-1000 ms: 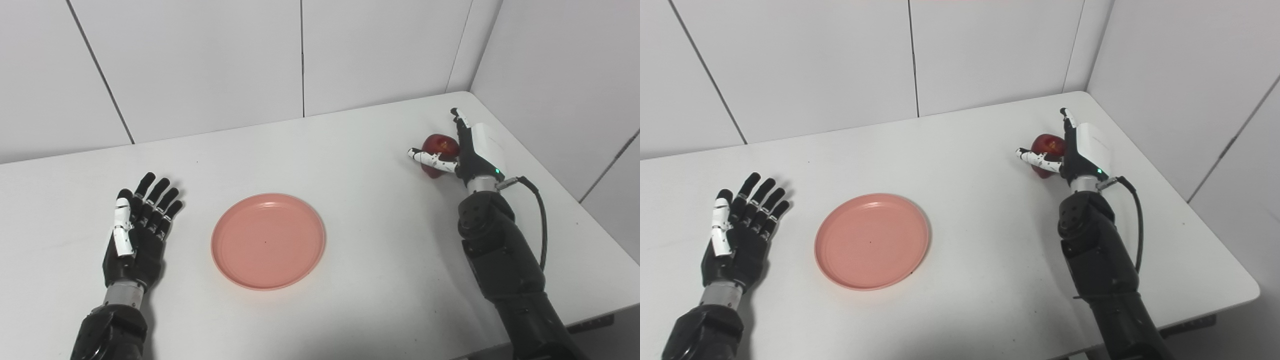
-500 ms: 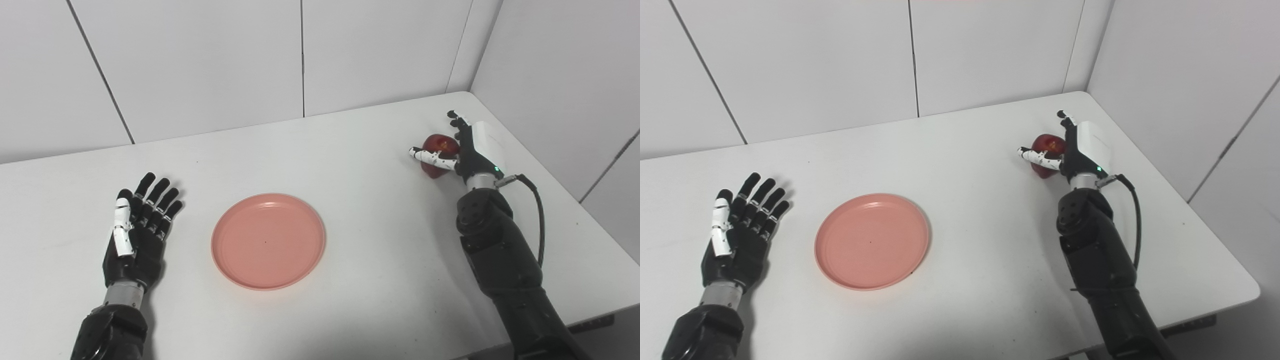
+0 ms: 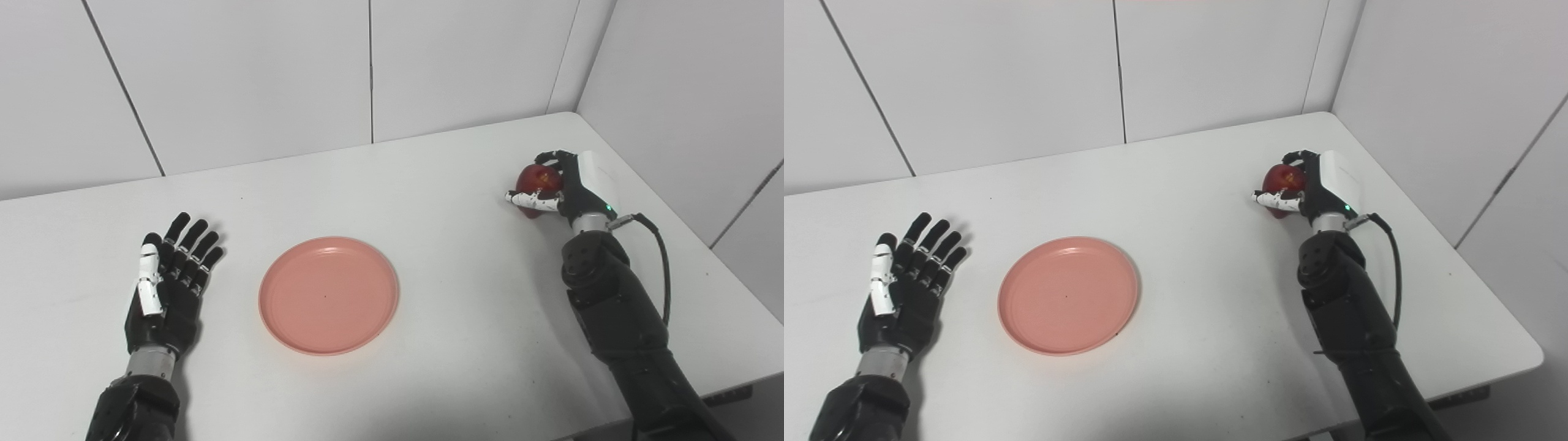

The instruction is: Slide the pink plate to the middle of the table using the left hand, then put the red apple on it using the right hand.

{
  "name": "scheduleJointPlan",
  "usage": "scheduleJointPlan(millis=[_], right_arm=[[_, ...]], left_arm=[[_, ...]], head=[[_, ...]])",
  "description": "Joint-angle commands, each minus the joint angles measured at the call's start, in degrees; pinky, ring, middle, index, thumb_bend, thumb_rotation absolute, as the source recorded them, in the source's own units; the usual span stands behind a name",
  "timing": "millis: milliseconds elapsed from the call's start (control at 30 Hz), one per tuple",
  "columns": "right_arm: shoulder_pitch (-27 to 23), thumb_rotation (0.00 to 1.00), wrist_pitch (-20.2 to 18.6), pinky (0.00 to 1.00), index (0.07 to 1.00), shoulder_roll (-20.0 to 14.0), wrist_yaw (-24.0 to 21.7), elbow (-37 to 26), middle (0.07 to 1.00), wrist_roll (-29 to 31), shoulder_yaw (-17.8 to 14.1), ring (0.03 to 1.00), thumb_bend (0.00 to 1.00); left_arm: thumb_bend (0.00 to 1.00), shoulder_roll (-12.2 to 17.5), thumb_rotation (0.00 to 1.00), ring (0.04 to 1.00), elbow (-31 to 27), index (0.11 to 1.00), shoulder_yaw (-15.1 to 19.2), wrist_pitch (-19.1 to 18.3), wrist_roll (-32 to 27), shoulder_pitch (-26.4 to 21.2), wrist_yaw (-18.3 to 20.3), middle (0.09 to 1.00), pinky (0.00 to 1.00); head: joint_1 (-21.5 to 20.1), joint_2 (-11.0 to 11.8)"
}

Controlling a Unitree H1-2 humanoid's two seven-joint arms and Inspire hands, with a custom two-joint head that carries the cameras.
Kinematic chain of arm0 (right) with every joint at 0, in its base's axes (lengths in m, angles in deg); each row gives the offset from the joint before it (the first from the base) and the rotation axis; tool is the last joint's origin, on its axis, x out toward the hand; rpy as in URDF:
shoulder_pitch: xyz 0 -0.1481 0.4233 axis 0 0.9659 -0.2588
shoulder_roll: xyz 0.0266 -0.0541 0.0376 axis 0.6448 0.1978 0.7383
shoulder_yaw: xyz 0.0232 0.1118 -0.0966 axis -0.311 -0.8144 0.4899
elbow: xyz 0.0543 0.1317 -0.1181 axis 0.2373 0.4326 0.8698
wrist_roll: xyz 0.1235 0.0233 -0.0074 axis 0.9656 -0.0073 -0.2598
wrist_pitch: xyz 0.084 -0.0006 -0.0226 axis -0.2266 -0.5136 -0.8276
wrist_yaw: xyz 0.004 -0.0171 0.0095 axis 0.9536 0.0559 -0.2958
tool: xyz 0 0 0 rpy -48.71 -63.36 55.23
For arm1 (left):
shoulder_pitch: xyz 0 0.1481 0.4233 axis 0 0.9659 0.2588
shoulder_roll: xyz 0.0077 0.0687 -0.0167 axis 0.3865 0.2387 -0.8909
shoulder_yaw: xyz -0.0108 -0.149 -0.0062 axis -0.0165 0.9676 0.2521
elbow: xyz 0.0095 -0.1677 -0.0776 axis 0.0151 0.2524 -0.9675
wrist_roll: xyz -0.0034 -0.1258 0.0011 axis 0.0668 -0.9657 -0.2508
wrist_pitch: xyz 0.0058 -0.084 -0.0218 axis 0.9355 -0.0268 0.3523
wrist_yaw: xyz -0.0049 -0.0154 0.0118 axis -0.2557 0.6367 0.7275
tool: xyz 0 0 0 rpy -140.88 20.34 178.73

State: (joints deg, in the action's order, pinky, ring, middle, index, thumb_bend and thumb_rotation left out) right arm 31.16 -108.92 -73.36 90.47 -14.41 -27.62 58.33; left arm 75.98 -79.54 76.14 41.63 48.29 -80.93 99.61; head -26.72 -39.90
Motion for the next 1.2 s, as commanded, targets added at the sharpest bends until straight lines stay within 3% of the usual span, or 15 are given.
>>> scheduleJointPlan(millis=[0, 267, 333, 400, 633, 833, 1000, 1167], right_arm=[[-2.62, 0.21, 2.96, 0.44, 0.565, -2.20, 1.85, -0.41, 0.560, -0.30, 0.09, 0.511, 0.85], [-2.90, 0.16, 1.72, 0.39, 0.513, -3.17, 1.24, 0.69, 0.520, -1.01, 1.77, 0.472, 0.84], [-2.86, 0.15, 1.53, 0.36, 0.489, -3.22, 1.17, 0.66, 0.504, -0.94, 2.03, 0.443, 0.58], [-2.73, 0.14, 1.64, 0.32, 0.485, -3.10, 1.42, 0.50, 0.480, -0.82, 2.05, 0.404, 0.53], [-2.51, 0.13, 2.70, 0.27, 0.484, -2.59, 3.56, 0.11, 0.432, -0.77, 1.56, 0.352, 0.52], [-2.21, 0.13, 2.47, 0.27, 0.484, -2.17, 5.07, -2.15, 0.449, -0.86, 0.86, 0.362, 0.52], [-1.89, 0.13, 1.65, 0.28, 0.484, -2.22, 4.58, -5.00, 0.458, -1.38, 0.74, 0.373, 0.52], [-1.56, 0.13, 0.59, 0.23, 0.483, -2.12, 3.53, -9.71, 0.410, -2.20, 1.08, 0.321, 0.52]], left_arm=[[0.37, 0.24, 1.00, 0.871, 1.35, 0.874, -0.01, -3.91, 0.55, 1.80, -1.90, 0.880, 0.89], [0.37, 0.38, 1.00, 0.871, 1.59, 0.875, -0.07, -3.62, 0.52, 1.82, -1.63, 0.880, 0.89], [0.37, 0.33, 1.00, 0.877, 1.50, 0.879, -0.03, -3.82, 0.42, 1.80, -1.71, 0.885, 0.89], [0.37, 0.34, 1.00, 0.879, 1.55, 0.879, -0.02, -3.73, 0.38, 1.81, -1.63, 0.885, 0.90], [0.37, 0.24, 1.00, 0.879, 1.68, 0.880, 0.07, -3.81, 0.27, 1.76, -1.71, 0.885, 0.90], [0.37, 0.31, 1.00, 0.880, 1.85, 0.879, -0.08, -3.21, 0.50, 1.85, -1.49, 0.886, 0.90], [0.38, 0.14, 1.00, 0.882, 1.68, 0.882, -0.03, -3.64, 0.48, 1.82, -1.83, 0.887, 0.90], [0.38, 0.14, 1.00, 0.881, 2.09, 0.878, -0.08, -3.14, 0.56, 1.78, -1.63, 0.886, 0.90]], head=[[0.03, -0.03], [0.04, -0.12], [0.04, -0.12], [0.15, -0.22], [0.20, -0.21], [0.26, -0.15], [0.38, -0.15], [0.55, -0.11]])
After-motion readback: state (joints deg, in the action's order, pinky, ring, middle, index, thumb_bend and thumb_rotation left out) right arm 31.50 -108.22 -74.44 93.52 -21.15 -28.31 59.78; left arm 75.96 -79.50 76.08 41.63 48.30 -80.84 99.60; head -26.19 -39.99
